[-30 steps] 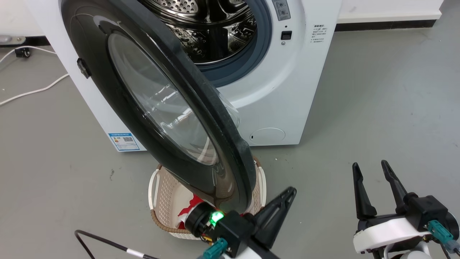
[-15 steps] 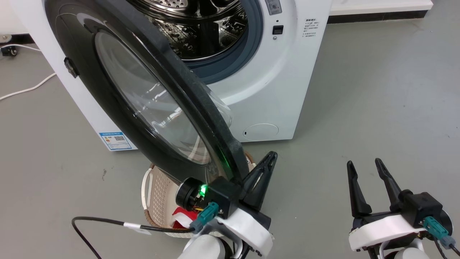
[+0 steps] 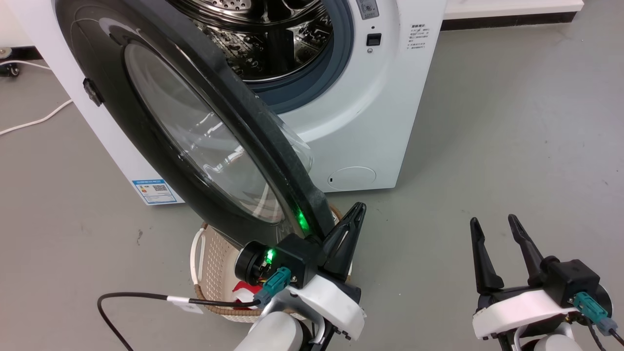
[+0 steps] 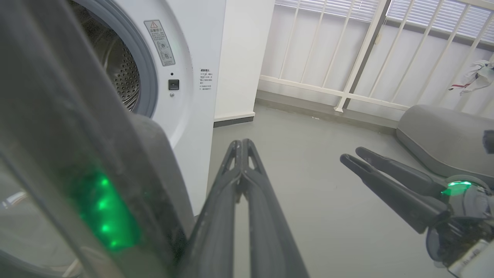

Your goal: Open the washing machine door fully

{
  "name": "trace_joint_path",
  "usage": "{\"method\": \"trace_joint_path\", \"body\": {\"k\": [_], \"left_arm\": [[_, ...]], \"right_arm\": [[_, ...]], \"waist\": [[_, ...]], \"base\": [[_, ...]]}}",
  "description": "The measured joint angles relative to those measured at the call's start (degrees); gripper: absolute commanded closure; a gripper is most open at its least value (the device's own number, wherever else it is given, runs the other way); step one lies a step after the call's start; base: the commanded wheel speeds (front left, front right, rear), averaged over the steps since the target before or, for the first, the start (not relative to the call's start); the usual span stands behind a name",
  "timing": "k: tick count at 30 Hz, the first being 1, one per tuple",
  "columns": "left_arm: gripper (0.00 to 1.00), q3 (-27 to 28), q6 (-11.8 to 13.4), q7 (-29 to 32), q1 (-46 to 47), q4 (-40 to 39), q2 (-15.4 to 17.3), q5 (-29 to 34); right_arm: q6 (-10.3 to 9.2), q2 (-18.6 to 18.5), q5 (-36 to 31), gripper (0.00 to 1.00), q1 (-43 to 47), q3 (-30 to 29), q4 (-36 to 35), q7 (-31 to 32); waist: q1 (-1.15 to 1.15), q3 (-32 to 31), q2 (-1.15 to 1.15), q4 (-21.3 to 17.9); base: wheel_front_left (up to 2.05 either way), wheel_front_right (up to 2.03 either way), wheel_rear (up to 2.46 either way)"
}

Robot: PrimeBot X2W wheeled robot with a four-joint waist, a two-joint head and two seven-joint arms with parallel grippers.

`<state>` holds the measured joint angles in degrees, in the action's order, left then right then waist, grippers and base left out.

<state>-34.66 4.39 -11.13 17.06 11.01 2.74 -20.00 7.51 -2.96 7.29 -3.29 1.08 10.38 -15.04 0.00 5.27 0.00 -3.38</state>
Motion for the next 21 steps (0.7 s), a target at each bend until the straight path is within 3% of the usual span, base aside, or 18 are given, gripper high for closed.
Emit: {"method": "trace_joint_path", "body": {"k": [9,21], "left_arm": [[1.0,-0.5,1.5,0.3,-2.5,-3.6,2.8,1.2],[1.0,0.1,7.0,2.6,-11.5,-15.2,7.8,2.7]], "right_arm": [[0.0,0.0,0.2,0.0,0.0,0.4,0.3,0.0],[0.0,0.0,0.3,0.0,0.2,0.3,0.0,0.0]], "waist": [[0.0,-0.5,0.0,0.4],[0.0,-0.6,0.0,2.3]], "base": [[0.0,0.0,0.0],[0.0,0.0,0.0]]}}
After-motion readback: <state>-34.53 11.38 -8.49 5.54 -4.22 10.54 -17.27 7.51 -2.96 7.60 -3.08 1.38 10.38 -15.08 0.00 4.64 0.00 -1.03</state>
